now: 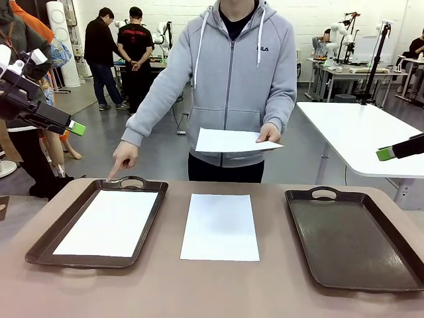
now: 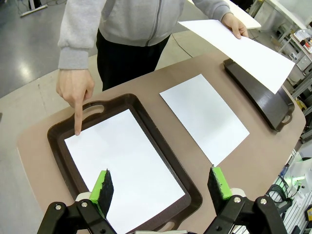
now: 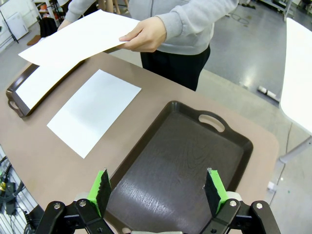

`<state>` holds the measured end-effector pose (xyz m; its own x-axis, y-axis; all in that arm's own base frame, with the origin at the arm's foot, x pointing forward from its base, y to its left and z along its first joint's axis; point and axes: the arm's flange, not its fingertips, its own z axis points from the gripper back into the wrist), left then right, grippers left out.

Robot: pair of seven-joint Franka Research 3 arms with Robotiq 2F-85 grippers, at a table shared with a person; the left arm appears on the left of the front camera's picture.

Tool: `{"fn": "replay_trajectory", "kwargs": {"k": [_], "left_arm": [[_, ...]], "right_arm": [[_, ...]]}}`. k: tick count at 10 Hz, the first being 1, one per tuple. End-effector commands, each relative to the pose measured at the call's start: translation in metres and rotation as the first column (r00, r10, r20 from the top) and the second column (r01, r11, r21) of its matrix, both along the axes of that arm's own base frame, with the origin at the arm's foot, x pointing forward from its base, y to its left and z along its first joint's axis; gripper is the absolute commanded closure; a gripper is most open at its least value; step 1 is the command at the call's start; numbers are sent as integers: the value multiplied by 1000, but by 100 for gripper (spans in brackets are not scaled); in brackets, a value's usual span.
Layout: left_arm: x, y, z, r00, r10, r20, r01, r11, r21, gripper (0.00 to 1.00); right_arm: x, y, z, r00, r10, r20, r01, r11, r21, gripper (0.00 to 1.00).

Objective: Sort the A4 documents.
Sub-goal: Receive the A4 Paper.

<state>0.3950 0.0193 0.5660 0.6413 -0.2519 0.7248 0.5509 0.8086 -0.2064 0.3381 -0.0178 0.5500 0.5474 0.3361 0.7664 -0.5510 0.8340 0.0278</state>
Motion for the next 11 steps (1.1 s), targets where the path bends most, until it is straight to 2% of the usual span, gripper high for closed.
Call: {"fn": "replay_trajectory", "kwargs": {"k": [1,3,4,5,6,8,10,11], "left_arm": [[-1,-1,-1,1000,0,1,0,1000,1,0],[0,0,0,1000,0,0,0,1000,0,0],[18,-12,-4,1000,11,-27,-12,999,-39,0],[37,-28,-16,995,17,-102,-26,996,-91,0],[56,-43,-30,983,39,-178,-75,978,-197,0],[90,-64,-55,928,85,-364,-201,934,-294,0],[115,-86,-71,891,38,-453,-234,893,-384,0],[129,-99,-79,860,-1,-510,-255,866,-431,0]], "right_arm": [[1,1,-1,1000,5,-2,-5,1000,5,0],[1,1,-1,1000,5,-2,-5,1000,5,0],[1,1,-1,1000,5,-2,-5,1000,5,0],[1,1,-1,1000,5,-2,-5,1000,5,0],[1,1,-1,1000,5,-2,-5,1000,5,0],[1,1,-1,1000,5,-2,-5,1000,5,0],[1,1,-1,1000,5,-2,-5,1000,5,0],[1,1,-1,1000,5,-2,-5,1000,5,0]]}}
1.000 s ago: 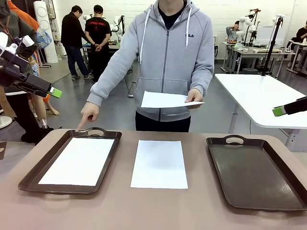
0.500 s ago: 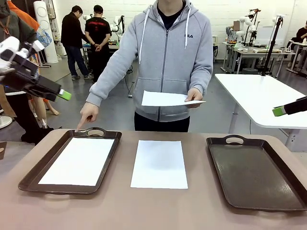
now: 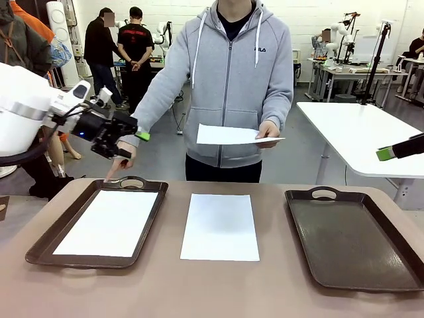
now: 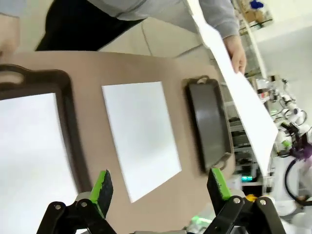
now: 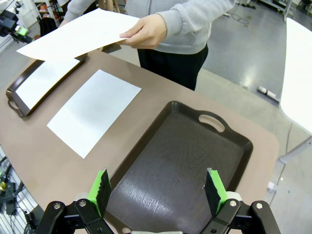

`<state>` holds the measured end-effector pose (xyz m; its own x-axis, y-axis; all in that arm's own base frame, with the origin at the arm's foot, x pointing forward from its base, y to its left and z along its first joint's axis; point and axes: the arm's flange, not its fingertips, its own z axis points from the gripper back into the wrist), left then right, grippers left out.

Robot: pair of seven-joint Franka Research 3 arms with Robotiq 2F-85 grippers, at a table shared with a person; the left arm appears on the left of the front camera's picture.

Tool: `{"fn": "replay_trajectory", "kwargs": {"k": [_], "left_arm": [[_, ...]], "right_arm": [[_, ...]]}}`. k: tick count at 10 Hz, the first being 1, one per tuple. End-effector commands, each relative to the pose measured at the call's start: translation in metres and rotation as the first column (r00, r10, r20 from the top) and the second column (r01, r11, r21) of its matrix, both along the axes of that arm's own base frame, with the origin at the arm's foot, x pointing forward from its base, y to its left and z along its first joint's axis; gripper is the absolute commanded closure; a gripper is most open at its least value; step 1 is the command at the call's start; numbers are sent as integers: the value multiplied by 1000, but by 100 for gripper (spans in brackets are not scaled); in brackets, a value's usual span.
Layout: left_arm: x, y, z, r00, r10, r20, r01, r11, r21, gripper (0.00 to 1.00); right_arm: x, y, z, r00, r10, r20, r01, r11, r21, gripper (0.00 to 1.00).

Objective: Sort the A4 documents.
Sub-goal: Receive the A4 Paper.

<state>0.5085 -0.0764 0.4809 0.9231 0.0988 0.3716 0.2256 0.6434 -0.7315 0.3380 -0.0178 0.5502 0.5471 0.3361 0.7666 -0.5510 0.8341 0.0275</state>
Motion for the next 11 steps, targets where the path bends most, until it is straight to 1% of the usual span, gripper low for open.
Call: {"fn": "replay_trajectory", "kwargs": {"k": [1,2,3,4,5,6,8,11], "left_arm": [[31,-18,1,997,5,-77,-15,991,-130,0],[44,-27,1,995,-7,-95,-11,983,-185,0],[57,-37,0,996,-16,-87,-6,970,-243,0],[70,-48,-1,992,-37,-120,0,957,-291,0],[81,-61,-3,989,-53,-137,5,945,-328,0],[92,-70,-5,988,-69,-140,15,936,-353,0],[110,-89,-16,975,-102,-197,26,936,-352,0],[125,-113,-36,950,-193,-247,63,889,-453,0]], "right_arm": [[1,1,-2,1000,6,-2,-5,1000,5,0],[1,1,-2,1000,6,-2,-5,1000,5,0],[1,1,-2,1000,6,-2,-5,1000,5,0],[1,1,-2,1000,6,-2,-5,1000,5,0],[1,1,-2,1000,6,-2,-5,1000,5,0],[1,1,-2,1000,6,-2,-5,1000,5,0],[1,1,-2,1000,6,-2,-5,1000,5,0],[1,1,-2,1000,6,-2,-5,1000,5,0]]}}
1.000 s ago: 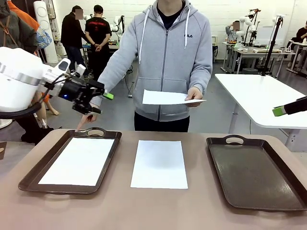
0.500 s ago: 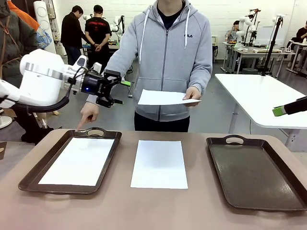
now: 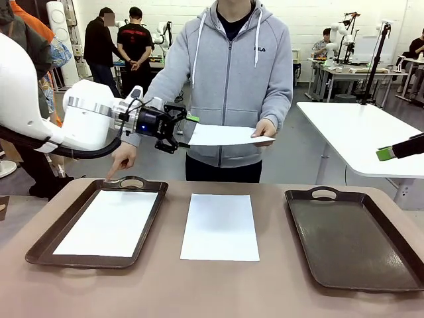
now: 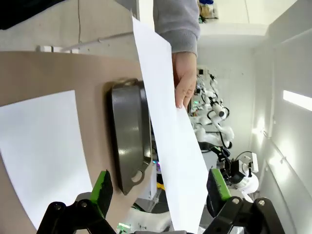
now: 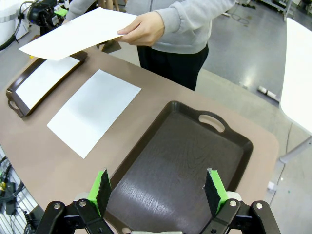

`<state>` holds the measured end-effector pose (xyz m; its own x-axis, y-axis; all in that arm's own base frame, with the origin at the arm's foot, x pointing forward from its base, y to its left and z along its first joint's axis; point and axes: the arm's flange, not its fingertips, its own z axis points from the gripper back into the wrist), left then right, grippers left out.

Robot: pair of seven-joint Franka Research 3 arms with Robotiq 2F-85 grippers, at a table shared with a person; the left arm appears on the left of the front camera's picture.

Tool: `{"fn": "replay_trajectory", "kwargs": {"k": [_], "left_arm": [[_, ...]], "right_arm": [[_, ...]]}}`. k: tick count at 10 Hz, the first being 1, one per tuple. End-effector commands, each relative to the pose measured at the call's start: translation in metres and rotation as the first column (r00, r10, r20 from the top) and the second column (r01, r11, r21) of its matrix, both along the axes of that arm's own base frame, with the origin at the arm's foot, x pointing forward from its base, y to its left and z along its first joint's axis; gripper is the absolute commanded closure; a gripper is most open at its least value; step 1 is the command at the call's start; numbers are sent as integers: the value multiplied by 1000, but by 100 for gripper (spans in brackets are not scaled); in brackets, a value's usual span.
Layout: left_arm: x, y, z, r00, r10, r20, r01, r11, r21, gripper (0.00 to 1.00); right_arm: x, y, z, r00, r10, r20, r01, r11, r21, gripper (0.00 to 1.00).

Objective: Sort the A4 documents.
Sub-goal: Receive the A4 Paper.

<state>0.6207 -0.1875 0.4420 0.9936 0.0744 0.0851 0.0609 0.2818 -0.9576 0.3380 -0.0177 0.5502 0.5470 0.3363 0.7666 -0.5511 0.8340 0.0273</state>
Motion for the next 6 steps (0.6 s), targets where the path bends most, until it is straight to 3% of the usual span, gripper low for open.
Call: {"fn": "replay_trajectory", "kwargs": {"k": [1,3,6], "left_arm": [[15,-6,-1,998,-24,-50,20,996,-90,0],[14,-13,-13,994,-34,-107,15,985,-170,0],[12,-24,-22,988,-54,-142,28,982,-184,0]], "right_arm": [[1,1,-2,1000,5,-2,-5,1000,6,0],[1,1,-2,1000,5,-2,-5,1000,6,0],[1,1,-2,1000,5,-2,-5,1000,6,0]]}}
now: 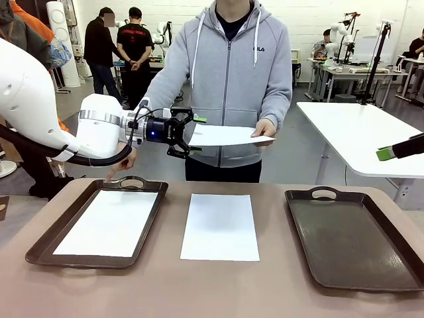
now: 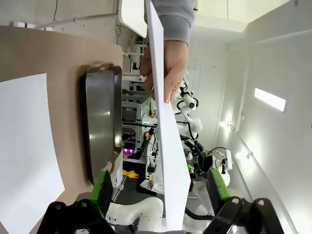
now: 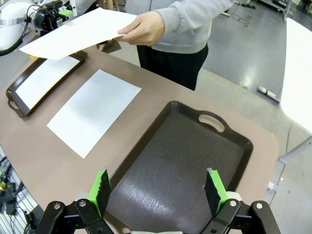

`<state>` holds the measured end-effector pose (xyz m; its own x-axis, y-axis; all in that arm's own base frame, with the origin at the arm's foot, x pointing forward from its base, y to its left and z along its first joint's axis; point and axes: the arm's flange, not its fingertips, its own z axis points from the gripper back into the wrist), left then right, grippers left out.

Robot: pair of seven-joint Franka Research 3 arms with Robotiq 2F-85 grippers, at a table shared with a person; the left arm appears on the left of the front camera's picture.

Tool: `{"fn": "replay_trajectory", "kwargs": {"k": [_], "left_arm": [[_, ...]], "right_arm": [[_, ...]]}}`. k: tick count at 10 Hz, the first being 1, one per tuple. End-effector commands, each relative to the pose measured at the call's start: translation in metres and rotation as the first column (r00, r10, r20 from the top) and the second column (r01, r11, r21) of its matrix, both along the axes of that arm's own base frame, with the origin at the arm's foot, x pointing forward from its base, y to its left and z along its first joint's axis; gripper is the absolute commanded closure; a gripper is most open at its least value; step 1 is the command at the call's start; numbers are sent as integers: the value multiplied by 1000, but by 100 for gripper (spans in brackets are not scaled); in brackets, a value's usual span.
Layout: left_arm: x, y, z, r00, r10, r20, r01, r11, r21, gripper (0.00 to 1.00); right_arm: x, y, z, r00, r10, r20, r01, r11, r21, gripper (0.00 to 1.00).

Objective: Sort the A4 documents.
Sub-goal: Receive the A4 Paper.

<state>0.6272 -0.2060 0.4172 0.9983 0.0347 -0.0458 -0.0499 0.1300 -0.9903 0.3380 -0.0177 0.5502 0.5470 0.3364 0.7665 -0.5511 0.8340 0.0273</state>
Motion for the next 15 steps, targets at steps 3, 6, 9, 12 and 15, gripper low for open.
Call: {"fn": "replay_trajectory", "kwargs": {"k": [3,6,9,12,15], "left_arm": [[5,-10,2,1000,-7,-22,6,999,-37,0],[5,-10,4,999,0,41,2,998,-62,20],[4,-10,3,999,-1,41,2,1000,-24,48],[3,-9,3,999,3,36,-3,1000,-12,80],[2,-7,3,999,12,42,-11,1000,-2,100]], "right_arm": [[1,1,-2,1000,5,-2,-5,1000,6,0],[1,1,-2,1000,5,-2,-5,1000,6,0],[1,1,-2,1000,5,-2,-5,1000,6,0],[1,1,-2,1000,5,-2,-5,1000,6,0],[1,1,-2,1000,5,-2,-5,1000,6,0]]}}
